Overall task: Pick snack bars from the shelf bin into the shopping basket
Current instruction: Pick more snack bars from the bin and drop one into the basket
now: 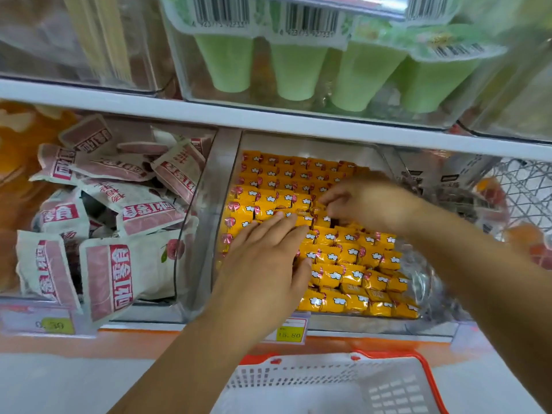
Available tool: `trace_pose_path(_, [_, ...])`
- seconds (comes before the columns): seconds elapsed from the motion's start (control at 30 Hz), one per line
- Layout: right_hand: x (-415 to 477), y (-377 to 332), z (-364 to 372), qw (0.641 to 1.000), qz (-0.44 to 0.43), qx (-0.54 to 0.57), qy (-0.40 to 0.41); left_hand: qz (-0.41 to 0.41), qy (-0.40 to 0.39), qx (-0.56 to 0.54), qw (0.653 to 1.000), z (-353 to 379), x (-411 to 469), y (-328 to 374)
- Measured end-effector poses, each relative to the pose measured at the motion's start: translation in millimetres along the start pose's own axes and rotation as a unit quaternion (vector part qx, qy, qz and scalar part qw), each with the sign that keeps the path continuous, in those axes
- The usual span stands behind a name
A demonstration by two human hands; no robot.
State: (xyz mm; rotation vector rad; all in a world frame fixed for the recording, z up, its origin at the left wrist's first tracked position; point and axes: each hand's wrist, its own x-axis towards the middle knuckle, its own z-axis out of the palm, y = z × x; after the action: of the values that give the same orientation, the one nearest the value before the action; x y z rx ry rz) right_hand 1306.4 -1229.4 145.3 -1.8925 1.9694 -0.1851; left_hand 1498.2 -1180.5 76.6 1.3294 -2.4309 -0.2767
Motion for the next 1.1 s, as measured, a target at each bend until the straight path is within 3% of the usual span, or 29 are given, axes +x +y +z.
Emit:
trace_pose_path(0.1, [-5, 13, -21, 0.998, -0.009, 0.027, 0.062, 0.010, -0.025, 0.000, 1.000, -3, 10, 9])
trace_pose_path(0.27, [1, 36, -10, 0.985, -0.019, -0.170, 0.017, 0.046, -0.085, 0.040, 0.995, 8, 32, 23])
trace_pose_path(0.4, [1, 38, 2, 0.980, -0.044, -0.190, 0.048, 0.035, -0.103, 0.059, 0.992, 10, 36, 24])
trace_pose_path(0.5, [-19, 42, 3, 0.980, -0.085, -0.093, 0.157, 0.025, -0.108, 0.055, 0.992, 5, 34, 27])
trace_pose_path(0.6, [-56, 44, 8, 0.955, -0.125, 0.019, 0.269, -0.013, -0.069, -0.012, 0.997, -4, 26, 33])
trace_pose_path(0.7, [-96, 45, 17, 0.922, -0.162, 0.142, 0.321, -0.036, -0.026, -0.103, 0.994, -13, 13, 41])
trace_pose_path(0.77, [-121, 42, 24, 0.899, -0.152, 0.266, 0.314, -0.023, 0.000, -0.146, 0.989, -16, 1, 47])
trace_pose_path(0.9, [-162, 31, 36, 0.818, -0.122, 0.497, 0.263, 0.004, 0.045, -0.200, 0.979, -20, -29, 53])
trace_pose_path(0.97, [-175, 28, 40, 0.798, -0.096, 0.545, 0.239, -0.018, 0.021, -0.256, 0.966, -22, -44, 56])
trace_pose_path(1.1, [-193, 27, 49, 0.795, -0.048, 0.575, 0.190, -0.035, -0.014, -0.324, 0.945, -24, -67, 59])
